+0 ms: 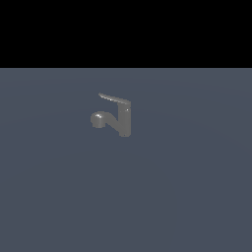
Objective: Turn on the faucet by rotating a designated handle.
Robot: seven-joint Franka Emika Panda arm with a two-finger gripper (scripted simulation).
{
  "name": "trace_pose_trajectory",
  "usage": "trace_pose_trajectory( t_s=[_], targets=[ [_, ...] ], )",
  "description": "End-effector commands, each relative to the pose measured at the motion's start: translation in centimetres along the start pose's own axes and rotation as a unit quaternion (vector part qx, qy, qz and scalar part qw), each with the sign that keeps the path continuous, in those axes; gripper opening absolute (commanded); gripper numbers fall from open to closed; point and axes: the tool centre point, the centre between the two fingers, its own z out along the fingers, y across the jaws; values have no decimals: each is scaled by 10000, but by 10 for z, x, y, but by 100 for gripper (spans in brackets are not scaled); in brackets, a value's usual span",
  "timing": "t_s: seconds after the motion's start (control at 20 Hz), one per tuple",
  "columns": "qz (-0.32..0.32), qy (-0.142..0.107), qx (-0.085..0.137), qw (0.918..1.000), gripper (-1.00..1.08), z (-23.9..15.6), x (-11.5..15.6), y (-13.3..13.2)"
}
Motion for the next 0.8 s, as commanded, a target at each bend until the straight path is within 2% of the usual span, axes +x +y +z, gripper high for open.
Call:
trace_pose_trajectory(
  t_s=[0.0, 0.4, 0.75],
  targets=[
    [0, 0, 0, 10000, -100, 0, 0, 0],
    [11, 111, 143, 9998, -100, -3, 7, 4],
    [51, 108, 146, 9998, -100, -3, 9, 4]
  ],
)
